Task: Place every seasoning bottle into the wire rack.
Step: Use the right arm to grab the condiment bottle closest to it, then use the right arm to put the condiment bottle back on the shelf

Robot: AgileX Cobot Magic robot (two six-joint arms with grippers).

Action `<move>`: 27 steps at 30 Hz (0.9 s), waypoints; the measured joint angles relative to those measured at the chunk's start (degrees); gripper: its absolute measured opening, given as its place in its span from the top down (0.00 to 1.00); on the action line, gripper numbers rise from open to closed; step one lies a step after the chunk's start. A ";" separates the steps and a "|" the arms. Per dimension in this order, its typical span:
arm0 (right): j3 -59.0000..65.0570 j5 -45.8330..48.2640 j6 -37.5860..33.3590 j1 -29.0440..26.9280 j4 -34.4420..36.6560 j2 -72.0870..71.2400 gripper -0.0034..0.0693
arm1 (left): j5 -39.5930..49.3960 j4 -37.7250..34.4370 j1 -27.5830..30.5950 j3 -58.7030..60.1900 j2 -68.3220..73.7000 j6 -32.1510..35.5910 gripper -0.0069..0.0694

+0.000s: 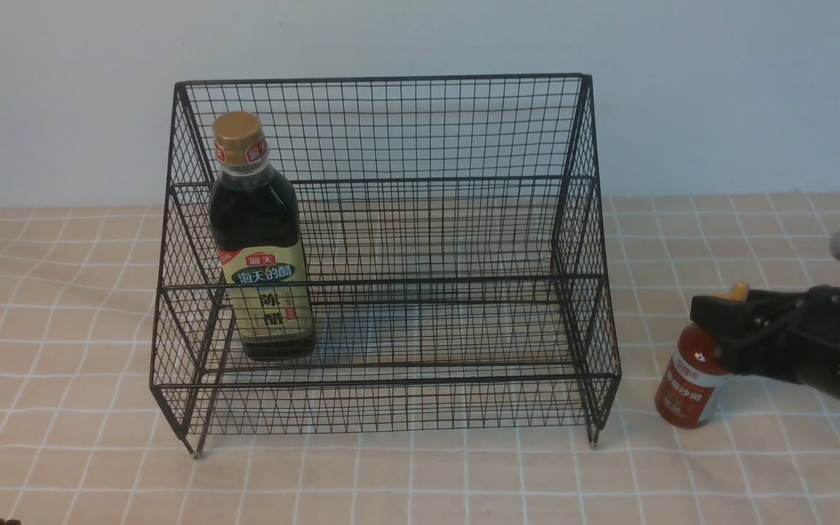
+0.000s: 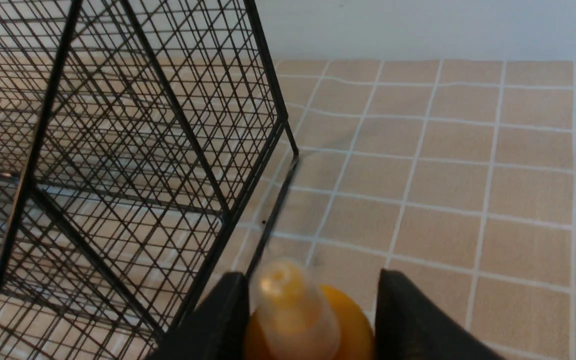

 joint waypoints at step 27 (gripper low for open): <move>-11.31 -17.28 35.51 0.00 -41.99 -24.59 0.56 | 0.00 0.00 0.00 0.00 0.00 0.00 0.92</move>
